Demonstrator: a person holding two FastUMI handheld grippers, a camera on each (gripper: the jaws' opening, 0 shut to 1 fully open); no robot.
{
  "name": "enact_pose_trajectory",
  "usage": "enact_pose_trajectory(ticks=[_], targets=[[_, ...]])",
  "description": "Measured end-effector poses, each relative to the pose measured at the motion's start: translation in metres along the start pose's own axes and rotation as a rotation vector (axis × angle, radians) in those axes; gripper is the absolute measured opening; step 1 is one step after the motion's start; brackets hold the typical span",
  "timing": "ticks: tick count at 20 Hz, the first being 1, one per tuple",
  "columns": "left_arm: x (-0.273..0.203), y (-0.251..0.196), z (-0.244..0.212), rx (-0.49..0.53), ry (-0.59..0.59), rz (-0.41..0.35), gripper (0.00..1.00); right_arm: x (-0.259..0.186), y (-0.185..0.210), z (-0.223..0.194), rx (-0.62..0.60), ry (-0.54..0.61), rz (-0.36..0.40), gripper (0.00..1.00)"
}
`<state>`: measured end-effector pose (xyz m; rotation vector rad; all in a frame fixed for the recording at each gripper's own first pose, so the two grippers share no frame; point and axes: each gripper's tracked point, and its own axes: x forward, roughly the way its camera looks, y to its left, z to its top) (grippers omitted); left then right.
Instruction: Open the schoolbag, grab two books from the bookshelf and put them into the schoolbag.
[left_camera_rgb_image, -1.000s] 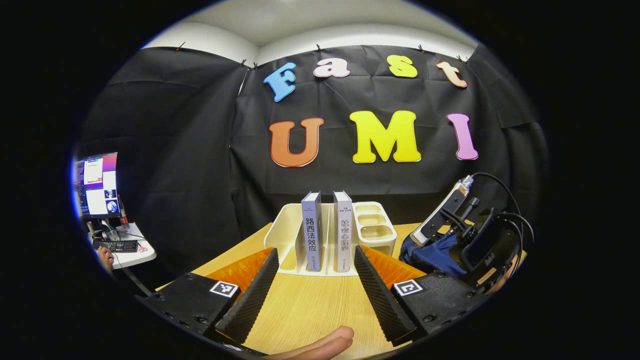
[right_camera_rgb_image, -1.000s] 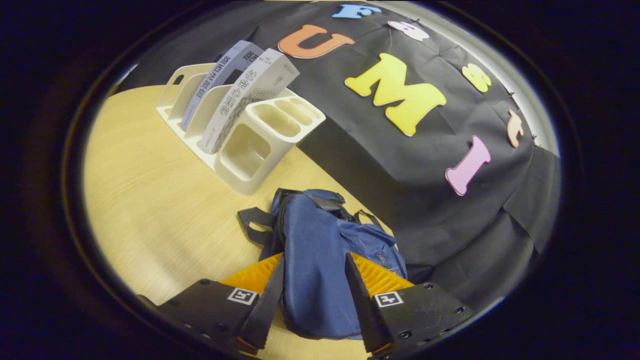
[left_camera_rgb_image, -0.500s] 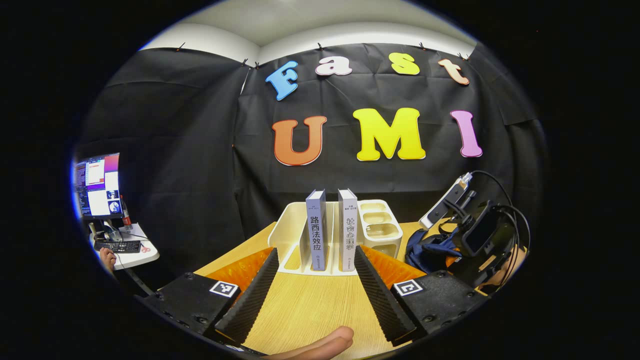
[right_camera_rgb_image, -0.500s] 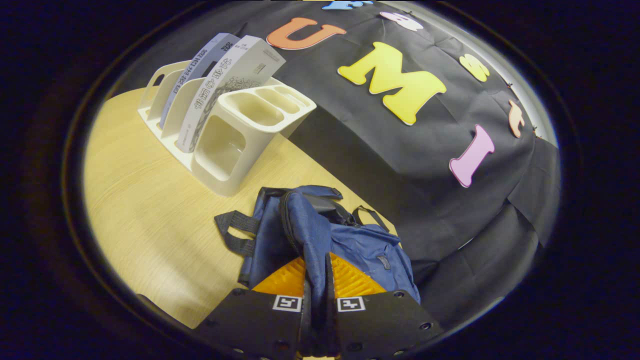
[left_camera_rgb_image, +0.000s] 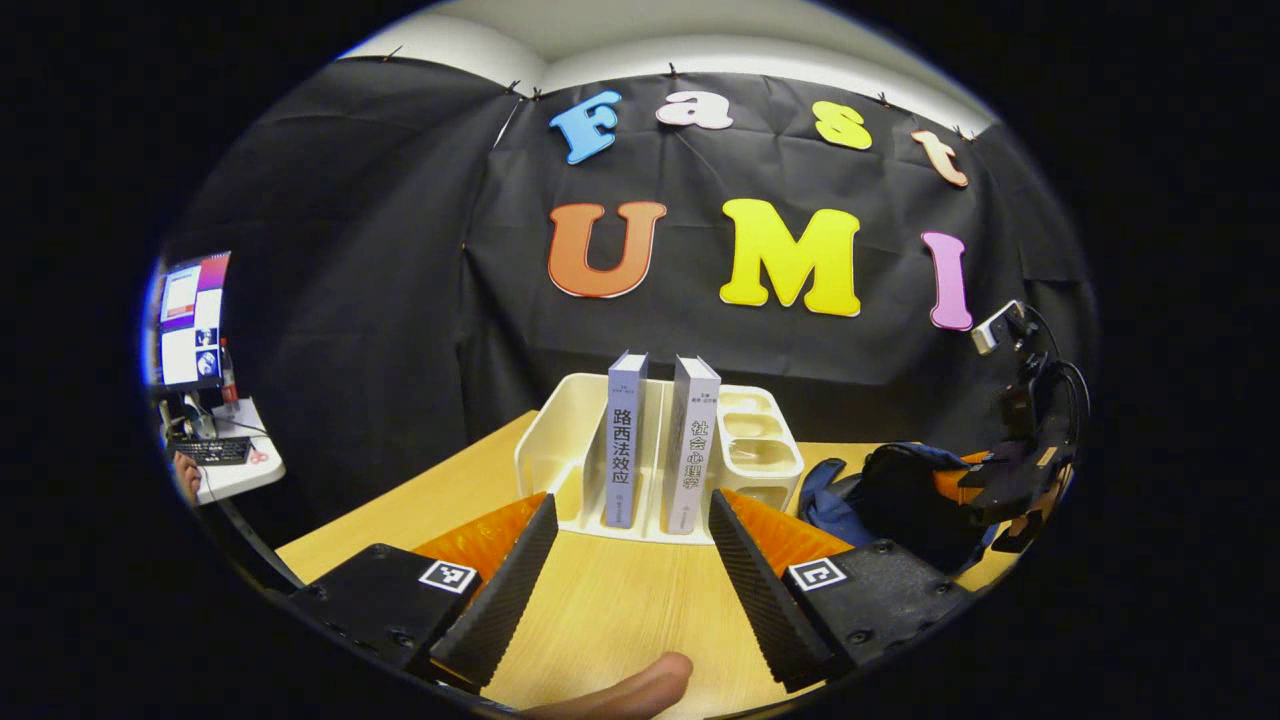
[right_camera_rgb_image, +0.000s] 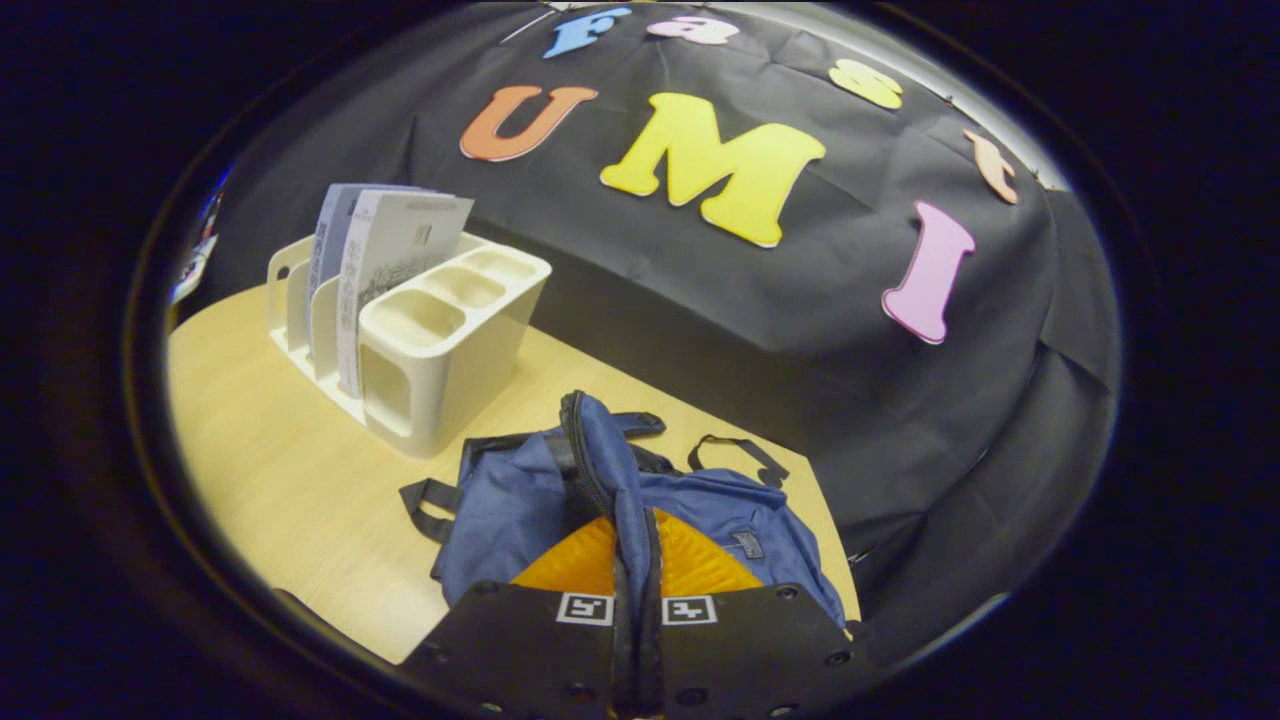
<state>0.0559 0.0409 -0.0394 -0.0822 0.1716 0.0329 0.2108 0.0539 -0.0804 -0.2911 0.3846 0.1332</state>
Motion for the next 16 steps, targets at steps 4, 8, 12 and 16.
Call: enact_pose_trajectory(ticks=[4,8,12,16], targets=[[0.027,-0.004,0.006,-0.012,0.054,-0.025,0.97,-0.008,-0.044,0.012,0.082,-0.068,-0.008,0.03],[0.063,0.001,0.024,0.033,0.081,0.011,0.97,-0.006,-0.079,0.015,0.146,-0.097,0.000,0.03],[0.105,-0.008,0.052,0.024,0.090,0.020,0.97,-0.005,-0.104,0.017,0.201,-0.118,0.031,0.03],[0.141,-0.020,0.081,0.046,0.108,0.037,0.97,-0.002,-0.119,0.017,0.201,-0.124,0.062,0.03]])
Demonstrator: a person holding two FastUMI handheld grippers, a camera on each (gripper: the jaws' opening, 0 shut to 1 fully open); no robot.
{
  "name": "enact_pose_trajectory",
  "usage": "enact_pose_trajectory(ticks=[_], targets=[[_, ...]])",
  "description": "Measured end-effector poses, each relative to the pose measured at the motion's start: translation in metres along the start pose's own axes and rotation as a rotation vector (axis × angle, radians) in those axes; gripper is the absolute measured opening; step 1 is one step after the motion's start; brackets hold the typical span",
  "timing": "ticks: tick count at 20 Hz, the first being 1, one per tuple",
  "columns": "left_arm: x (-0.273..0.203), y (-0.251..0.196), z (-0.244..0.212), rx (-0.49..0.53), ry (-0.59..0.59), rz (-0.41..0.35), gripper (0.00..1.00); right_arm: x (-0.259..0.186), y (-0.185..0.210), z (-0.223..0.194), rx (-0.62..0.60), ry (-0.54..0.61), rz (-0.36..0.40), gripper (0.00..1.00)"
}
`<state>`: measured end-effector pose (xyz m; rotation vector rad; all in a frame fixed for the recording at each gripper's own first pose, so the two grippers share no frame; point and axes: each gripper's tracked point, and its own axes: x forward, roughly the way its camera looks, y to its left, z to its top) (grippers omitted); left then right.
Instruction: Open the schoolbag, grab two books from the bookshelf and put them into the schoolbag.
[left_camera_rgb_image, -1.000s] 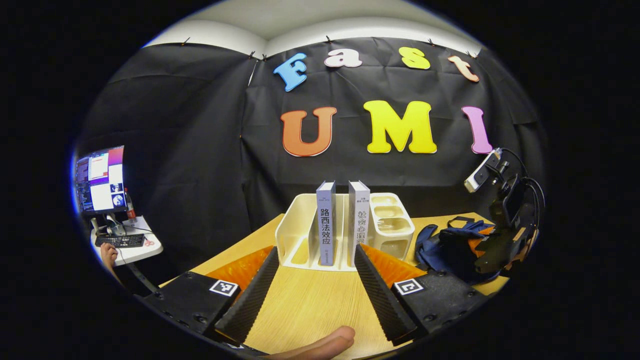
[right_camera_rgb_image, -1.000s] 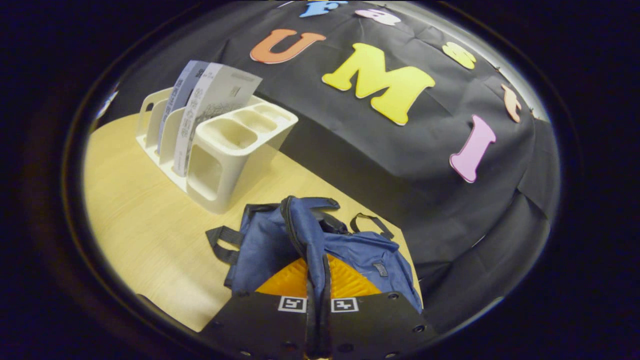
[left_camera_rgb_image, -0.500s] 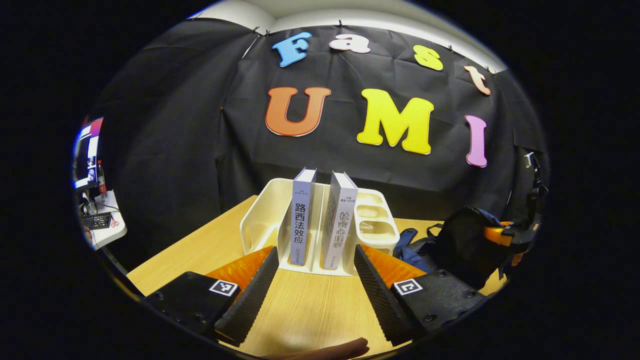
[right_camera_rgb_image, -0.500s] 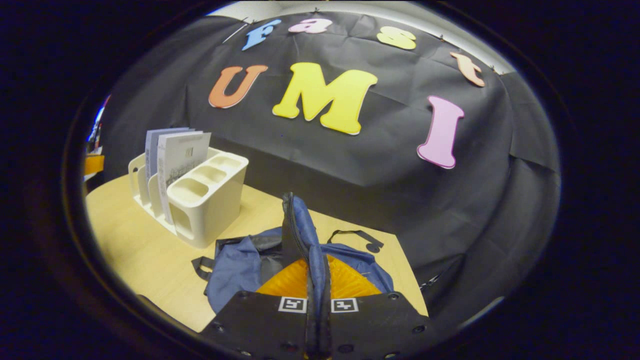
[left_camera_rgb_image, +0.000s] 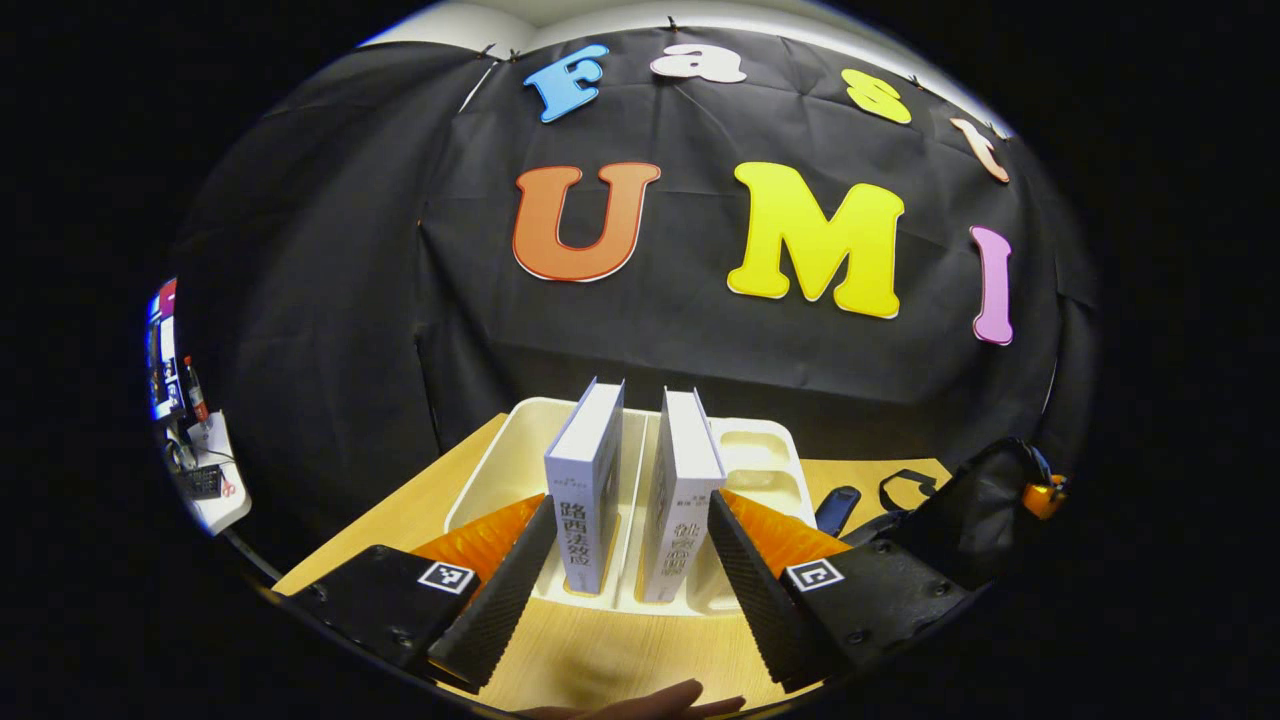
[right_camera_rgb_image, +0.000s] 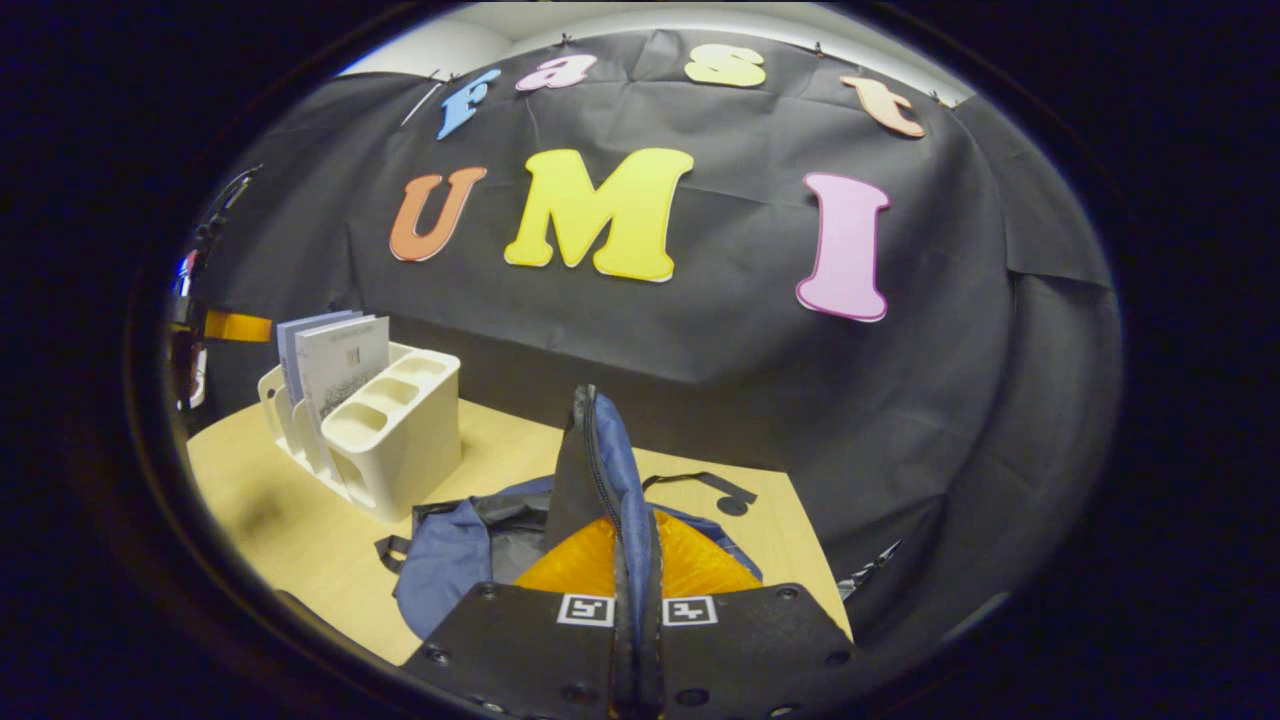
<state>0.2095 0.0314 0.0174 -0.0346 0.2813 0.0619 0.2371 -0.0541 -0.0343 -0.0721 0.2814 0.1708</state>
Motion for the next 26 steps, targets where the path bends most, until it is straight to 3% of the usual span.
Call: enact_pose_trajectory(ticks=[3,7,10,18,23,26], targets=[[0.031,-0.009,0.027,0.043,0.021,0.018,0.97,0.001,-0.007,-0.001,0.014,0.004,0.023,0.03],[0.065,-0.039,0.047,0.100,0.091,-0.036,0.96,0.001,-0.014,-0.010,0.008,0.004,0.052,0.03],[0.089,-0.046,0.031,0.130,0.254,-0.038,0.96,0.002,-0.023,-0.012,0.021,-0.008,0.066,0.03],[0.117,-0.053,-0.003,0.240,0.475,-0.025,0.92,0.001,-0.035,-0.021,0.029,-0.008,0.081,0.03],[0.128,-0.048,-0.021,0.365,0.631,-0.015,0.89,0.002,-0.036,-0.024,0.016,-0.014,0.083,0.03],[0.136,-0.042,-0.032,0.373,0.685,0.008,0.78,0.004,-0.033,-0.026,0.013,-0.018,0.090,0.03]])
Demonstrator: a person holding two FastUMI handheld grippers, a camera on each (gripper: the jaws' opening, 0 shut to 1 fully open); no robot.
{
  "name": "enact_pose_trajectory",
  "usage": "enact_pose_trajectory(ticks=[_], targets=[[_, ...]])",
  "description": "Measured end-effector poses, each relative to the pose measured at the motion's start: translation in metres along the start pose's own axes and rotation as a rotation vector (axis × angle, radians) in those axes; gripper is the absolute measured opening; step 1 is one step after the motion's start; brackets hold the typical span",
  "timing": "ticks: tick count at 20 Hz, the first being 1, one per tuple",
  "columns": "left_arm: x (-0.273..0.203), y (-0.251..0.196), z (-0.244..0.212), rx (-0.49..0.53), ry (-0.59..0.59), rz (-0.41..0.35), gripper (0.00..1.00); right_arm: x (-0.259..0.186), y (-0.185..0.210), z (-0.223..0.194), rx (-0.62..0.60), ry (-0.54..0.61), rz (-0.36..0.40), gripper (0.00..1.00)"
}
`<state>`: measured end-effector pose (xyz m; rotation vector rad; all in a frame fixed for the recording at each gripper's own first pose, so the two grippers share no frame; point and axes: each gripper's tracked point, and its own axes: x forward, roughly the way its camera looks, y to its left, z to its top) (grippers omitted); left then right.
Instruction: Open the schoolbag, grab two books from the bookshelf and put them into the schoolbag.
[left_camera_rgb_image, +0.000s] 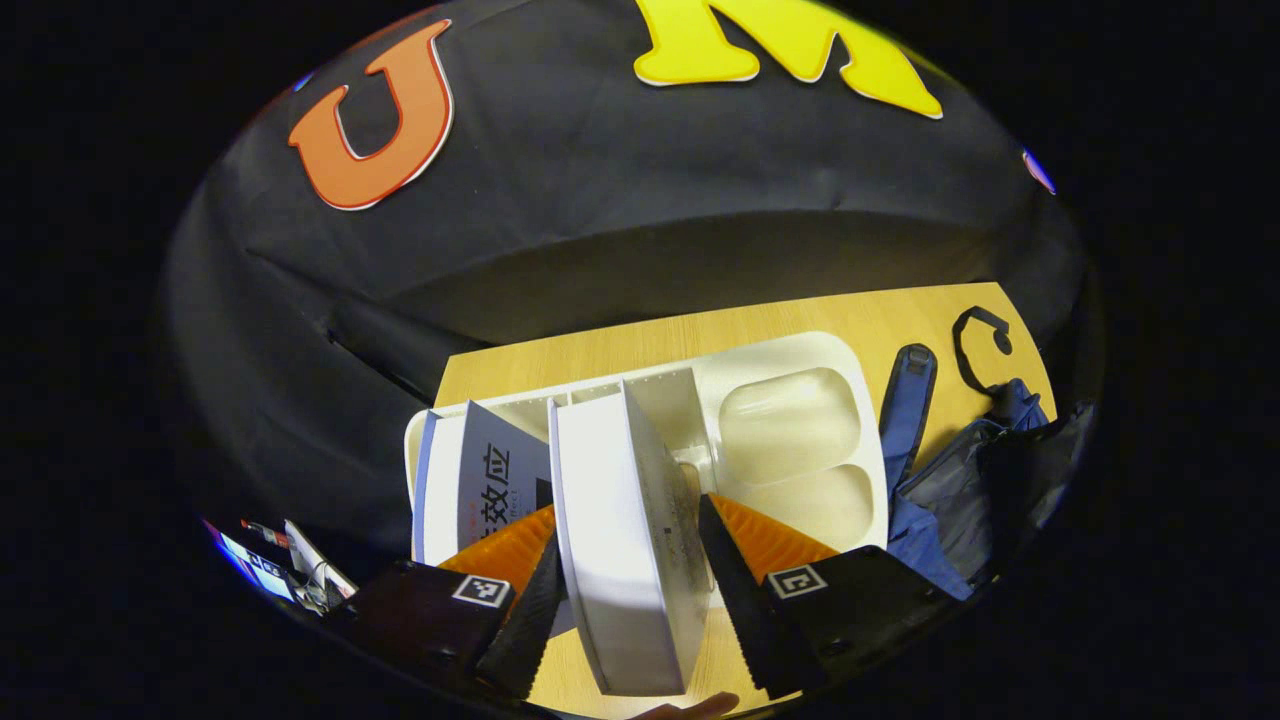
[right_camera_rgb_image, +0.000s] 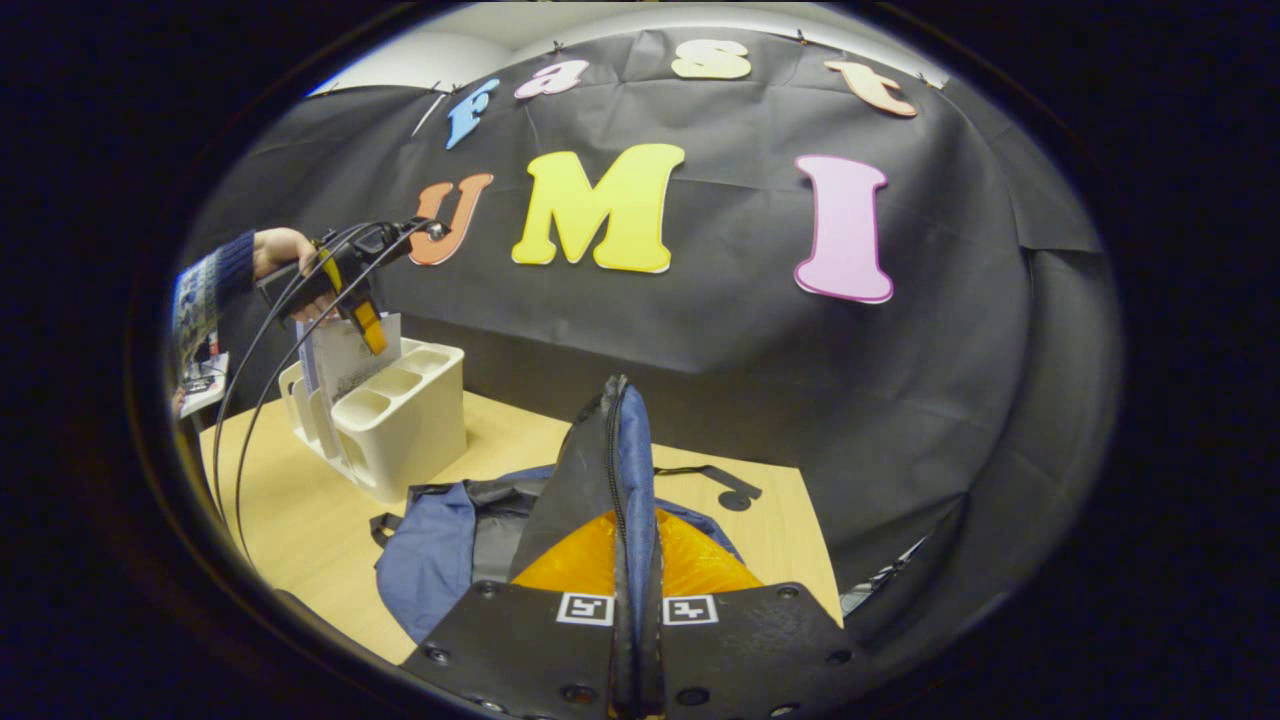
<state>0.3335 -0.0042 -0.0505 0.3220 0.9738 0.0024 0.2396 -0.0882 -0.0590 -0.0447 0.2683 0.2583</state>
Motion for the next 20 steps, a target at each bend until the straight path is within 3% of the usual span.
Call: enact_pose_trajectory(ticks=[3,5,9,10,16,18,20], targets=[[0.009,-0.013,-0.013,-0.057,0.046,-0.064,0.65,-0.001,-0.001,-0.001,0.003,-0.001,0.000,0.03],[0.009,-0.019,-0.014,-0.082,0.046,-0.097,0.48,0.000,-0.004,-0.003,0.022,0.002,0.006,0.03],[-0.001,-0.020,-0.021,-0.120,0.049,-0.113,0.53,-0.001,-0.005,-0.006,0.015,0.004,0.005,0.03],[-0.003,-0.018,-0.023,-0.129,0.048,-0.116,0.48,-0.001,-0.005,-0.007,0.014,0.004,0.003,0.03],[-0.040,-0.015,-0.036,-0.183,-0.004,-0.135,0.48,0.000,-0.003,-0.009,0.027,0.007,-0.001,0.03],[-0.054,-0.012,-0.047,-0.185,-0.022,-0.127,0.52,0.002,-0.001,-0.009,0.021,0.005,-0.003,0.03],[-0.066,-0.015,-0.060,-0.217,-0.042,-0.145,0.48,0.002,0.002,-0.011,0.014,0.005,-0.002,0.03]])
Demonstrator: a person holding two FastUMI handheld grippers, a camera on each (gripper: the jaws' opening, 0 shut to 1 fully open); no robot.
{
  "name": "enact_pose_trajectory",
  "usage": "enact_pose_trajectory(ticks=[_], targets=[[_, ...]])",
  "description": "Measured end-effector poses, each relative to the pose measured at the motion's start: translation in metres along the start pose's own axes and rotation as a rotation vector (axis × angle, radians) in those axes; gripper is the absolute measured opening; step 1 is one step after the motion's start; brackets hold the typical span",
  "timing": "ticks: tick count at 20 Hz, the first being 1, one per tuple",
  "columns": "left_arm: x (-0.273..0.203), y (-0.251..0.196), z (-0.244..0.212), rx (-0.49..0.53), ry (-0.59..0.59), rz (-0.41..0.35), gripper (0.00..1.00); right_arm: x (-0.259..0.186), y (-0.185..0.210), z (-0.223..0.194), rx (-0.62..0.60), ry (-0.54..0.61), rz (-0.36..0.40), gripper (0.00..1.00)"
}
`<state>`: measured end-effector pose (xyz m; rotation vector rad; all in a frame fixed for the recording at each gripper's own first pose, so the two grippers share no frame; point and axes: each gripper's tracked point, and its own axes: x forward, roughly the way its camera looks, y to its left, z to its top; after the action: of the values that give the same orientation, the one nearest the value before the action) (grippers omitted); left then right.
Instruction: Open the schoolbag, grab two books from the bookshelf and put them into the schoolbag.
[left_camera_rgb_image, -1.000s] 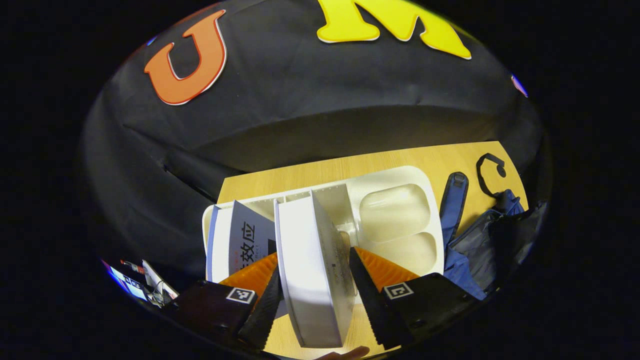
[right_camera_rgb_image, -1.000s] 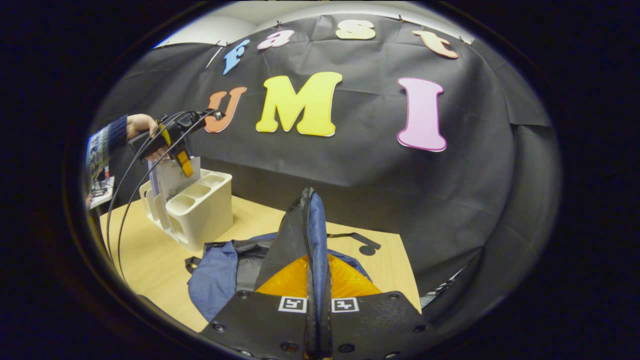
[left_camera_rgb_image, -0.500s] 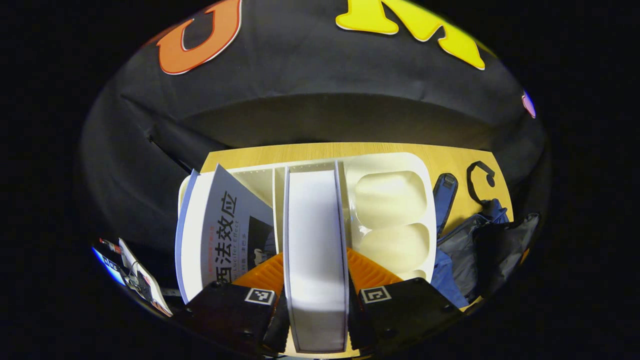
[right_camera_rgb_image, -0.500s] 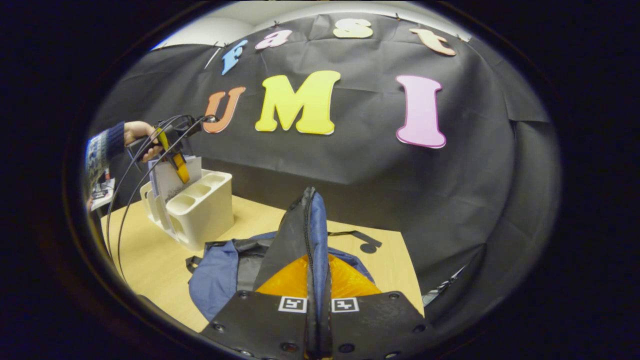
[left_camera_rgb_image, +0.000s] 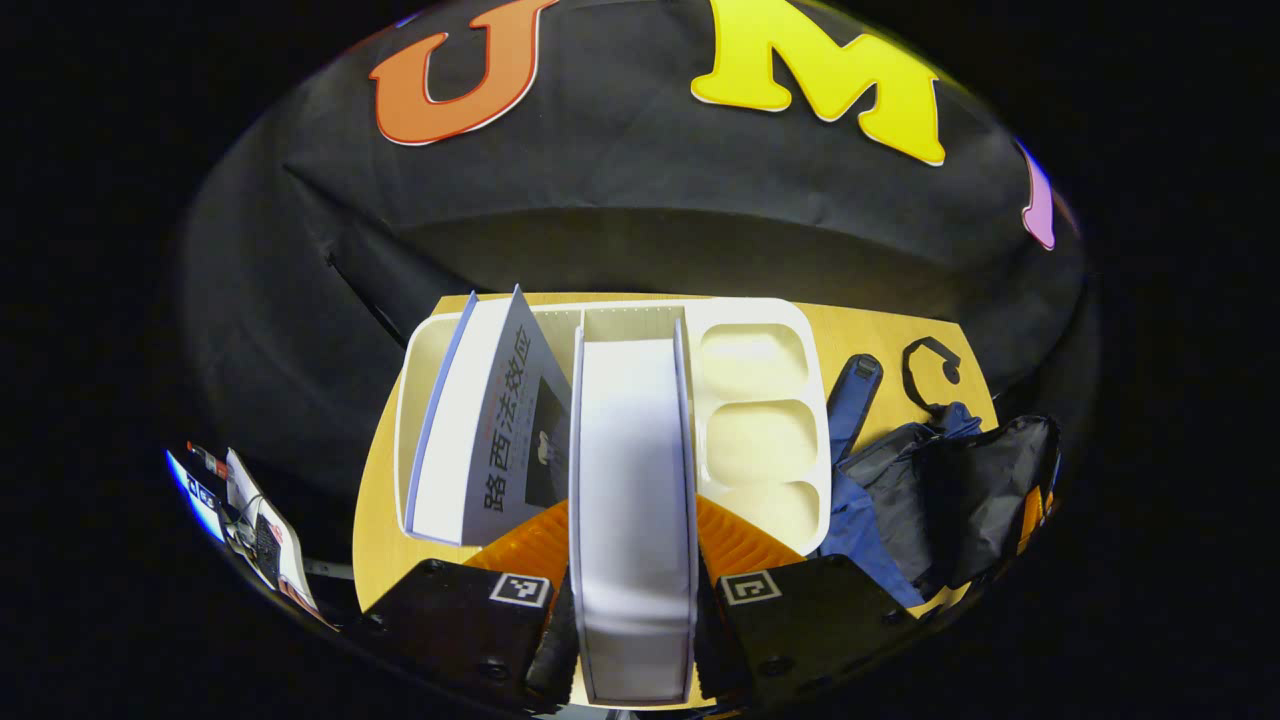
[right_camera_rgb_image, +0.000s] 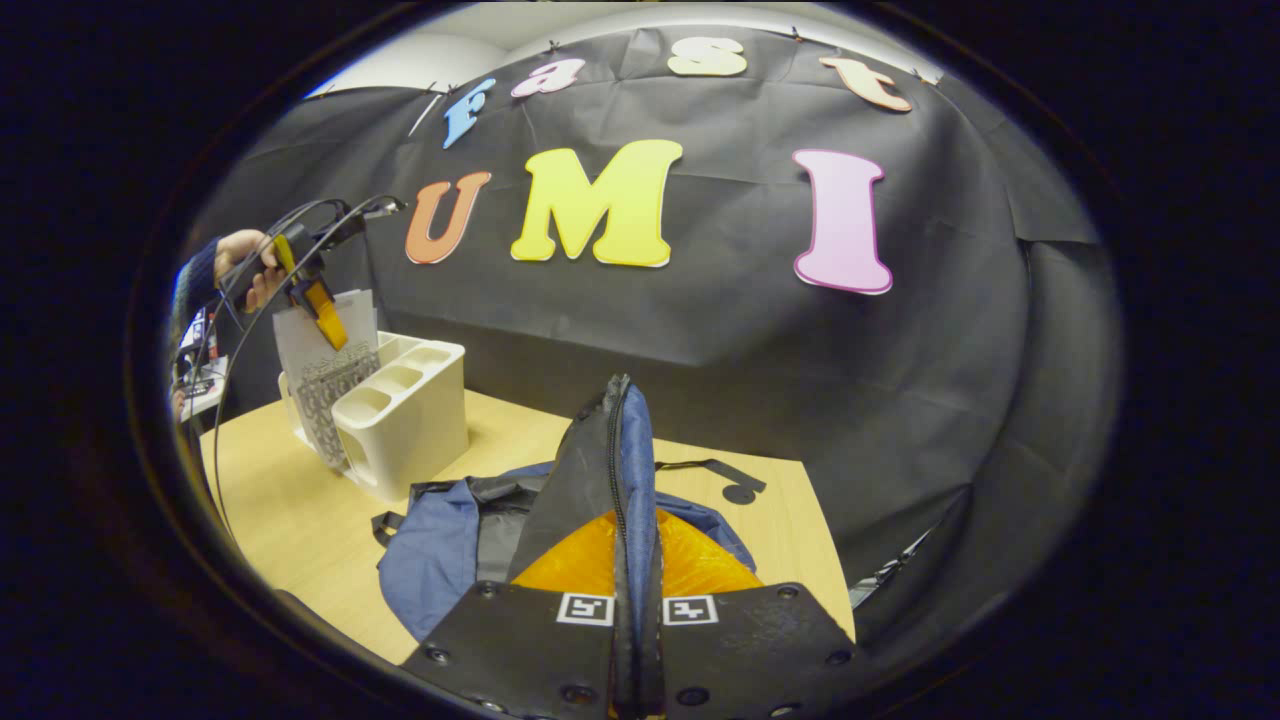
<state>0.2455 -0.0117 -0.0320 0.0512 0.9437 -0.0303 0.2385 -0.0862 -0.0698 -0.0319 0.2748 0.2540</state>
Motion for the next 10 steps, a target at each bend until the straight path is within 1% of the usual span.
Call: enact_pose_trajectory(ticks=[2,3,4,7,9,10], targets=[[-0.012,-0.002,-0.016,-0.036,-0.009,-0.029,0.48,0.004,0.003,-0.002,0.002,0.006,0.004,0.03],[-0.018,0.000,-0.024,-0.053,-0.013,-0.035,0.52,0.005,0.005,-0.003,0.001,0.010,0.005,0.04],[-0.026,0.001,-0.033,-0.063,-0.018,-0.045,0.48,0.007,0.007,-0.003,0.000,0.010,0.005,0.03],[-0.045,-0.003,-0.062,-0.111,-0.019,-0.098,0.48,0.012,0.011,-0.002,0.006,0.011,0.008,0.03],[-0.052,0.000,-0.084,-0.145,-0.028,-0.117,0.48,0.016,0.014,-0.003,0.009,0.021,0.008,0.03],[-0.056,-0.001,-0.096,-0.144,-0.024,-0.132,0.48,0.018,0.015,-0.003,0.005,0.022,0.008,0.03]])
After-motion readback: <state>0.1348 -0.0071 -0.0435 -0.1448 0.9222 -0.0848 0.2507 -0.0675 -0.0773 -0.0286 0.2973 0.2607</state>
